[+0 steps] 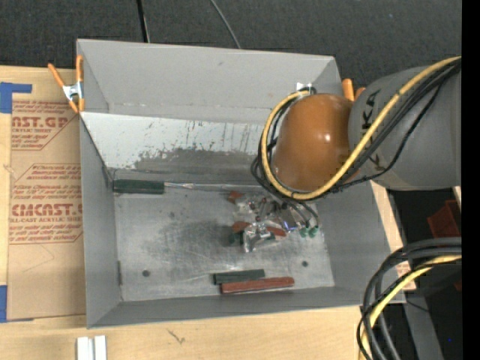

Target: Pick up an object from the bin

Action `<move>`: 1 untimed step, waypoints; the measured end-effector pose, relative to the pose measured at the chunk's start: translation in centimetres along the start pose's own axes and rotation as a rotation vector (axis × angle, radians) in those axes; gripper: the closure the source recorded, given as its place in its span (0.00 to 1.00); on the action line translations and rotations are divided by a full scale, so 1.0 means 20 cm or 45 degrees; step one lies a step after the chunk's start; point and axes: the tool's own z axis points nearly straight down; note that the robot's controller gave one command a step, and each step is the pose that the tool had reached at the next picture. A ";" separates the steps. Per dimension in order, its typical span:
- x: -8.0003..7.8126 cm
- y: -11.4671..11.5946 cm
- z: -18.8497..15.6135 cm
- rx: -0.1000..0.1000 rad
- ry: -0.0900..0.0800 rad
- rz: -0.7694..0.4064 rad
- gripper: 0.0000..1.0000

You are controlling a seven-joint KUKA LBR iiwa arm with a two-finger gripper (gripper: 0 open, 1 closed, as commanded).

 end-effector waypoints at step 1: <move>-0.02 -0.01 -0.42 -0.002 0.013 0.019 1.00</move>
Offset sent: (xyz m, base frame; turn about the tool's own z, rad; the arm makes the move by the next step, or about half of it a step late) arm 0.0000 0.0000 0.0000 0.0000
